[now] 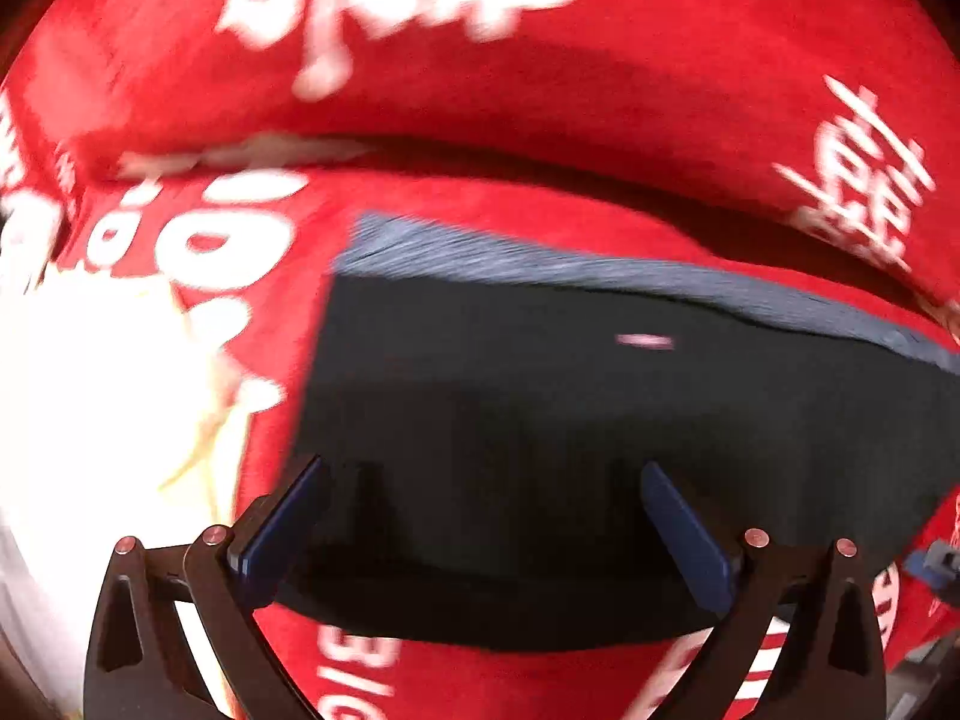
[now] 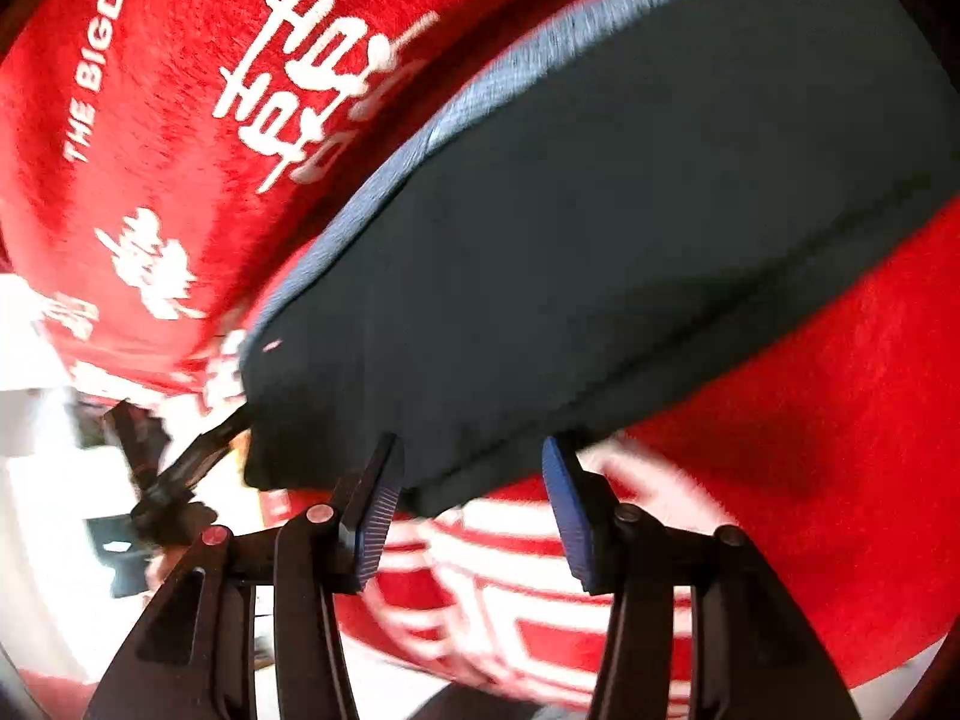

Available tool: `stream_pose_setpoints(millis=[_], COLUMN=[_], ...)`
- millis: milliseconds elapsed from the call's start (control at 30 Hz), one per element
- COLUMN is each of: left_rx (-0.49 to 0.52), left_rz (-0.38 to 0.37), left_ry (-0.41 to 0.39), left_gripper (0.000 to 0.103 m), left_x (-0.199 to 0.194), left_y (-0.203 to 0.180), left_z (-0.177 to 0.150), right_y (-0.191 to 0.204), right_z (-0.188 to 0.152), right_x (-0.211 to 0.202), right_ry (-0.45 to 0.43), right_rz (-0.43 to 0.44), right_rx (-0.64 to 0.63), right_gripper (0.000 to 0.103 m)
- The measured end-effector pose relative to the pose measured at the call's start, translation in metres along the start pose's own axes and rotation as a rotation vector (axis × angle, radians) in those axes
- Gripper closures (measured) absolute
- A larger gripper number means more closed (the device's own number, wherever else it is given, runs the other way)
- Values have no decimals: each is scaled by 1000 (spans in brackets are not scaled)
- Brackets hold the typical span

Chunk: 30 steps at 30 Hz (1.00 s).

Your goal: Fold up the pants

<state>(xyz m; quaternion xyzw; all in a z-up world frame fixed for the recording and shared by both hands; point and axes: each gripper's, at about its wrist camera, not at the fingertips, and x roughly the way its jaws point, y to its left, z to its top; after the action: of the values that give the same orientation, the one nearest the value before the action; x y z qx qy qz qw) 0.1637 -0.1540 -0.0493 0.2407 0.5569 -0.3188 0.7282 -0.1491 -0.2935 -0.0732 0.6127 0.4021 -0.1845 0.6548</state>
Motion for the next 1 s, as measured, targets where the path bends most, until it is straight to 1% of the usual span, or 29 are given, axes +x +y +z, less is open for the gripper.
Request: stream_pose_setpoints(millis=[100,133,167,200,233,267,400,433,467,500,533,567,633,667,733,767,800,833,867,900,933,967,1000], left_rx=[57,68,79,89,93,101,96,101,109,120,130,144,166,175,196,199,195,191,190,193,199,210,224], left_rz=[37,53,85,94,80,75,42,34,27,19,12,2,-21,-23,-12,-1,15,36,46,39,25,9,-9], left_ry=[-1,10,31,24,-15,-20,-2,-1,0,0,1,-2,-17,-24,-32,-25,-12,13,28,33,26,12,1], left_gripper=[0,0,0,0,0,0,0,0,0,0,0,0,0,0,0,0,0,0,0,0,0,0,0], left_x=[10,20,31,37,36,36,36,36,37,36,37,36,36,37,37,36,34,31,28,21,15,7,1], left_y=[-28,-31,-32,-32,-30,-28,-21,-19,-16,-14,-11,-8,-5,-4,-7,-9,-11,-14,-17,-22,-27,-37,-49], left_z=[3,3,4,1,-2,-1,0,1,1,1,1,0,-4,-5,-7,-7,-7,-7,-7,-9,-11,-14,-16], right_y=[-4,-5,-5,-9,-10,-11,-15,-16,-14,-9,-2,11,18,14,-5,-15,-17,-17,-14,-11,-8,-9,-10], right_z=[-2,-2,-6,-7,-7,-7,4,8,12,15,14,9,-1,-6,-13,-16,-17,-17,-17,-16,-15,-12,-8], right_x=[19,24,29,31,34,35,42,42,40,34,25,11,4,9,29,37,37,36,29,25,14,4,-10], right_ry=[28,35,37,33,23,14,-25,-31,-39,-56,-89,-121,-141,-132,-88,-72,-77,-74,-60,-55,-57,-73,-103], right_rz=[54,71,86,96,110,122,181,185,148,139,175,173,136,113,64,49,70,81,56,31,-5,-31,-66], right_rx=[18,21,23,24,27,32,100,116,121,109,85,26,-19,-12,35,64,78,84,74,58,30,6,-18], right_gripper=[50,50,50,50,50,50,51,67,95,95,96,96,96,96,96,96,96,94,92,90,85,80,78])
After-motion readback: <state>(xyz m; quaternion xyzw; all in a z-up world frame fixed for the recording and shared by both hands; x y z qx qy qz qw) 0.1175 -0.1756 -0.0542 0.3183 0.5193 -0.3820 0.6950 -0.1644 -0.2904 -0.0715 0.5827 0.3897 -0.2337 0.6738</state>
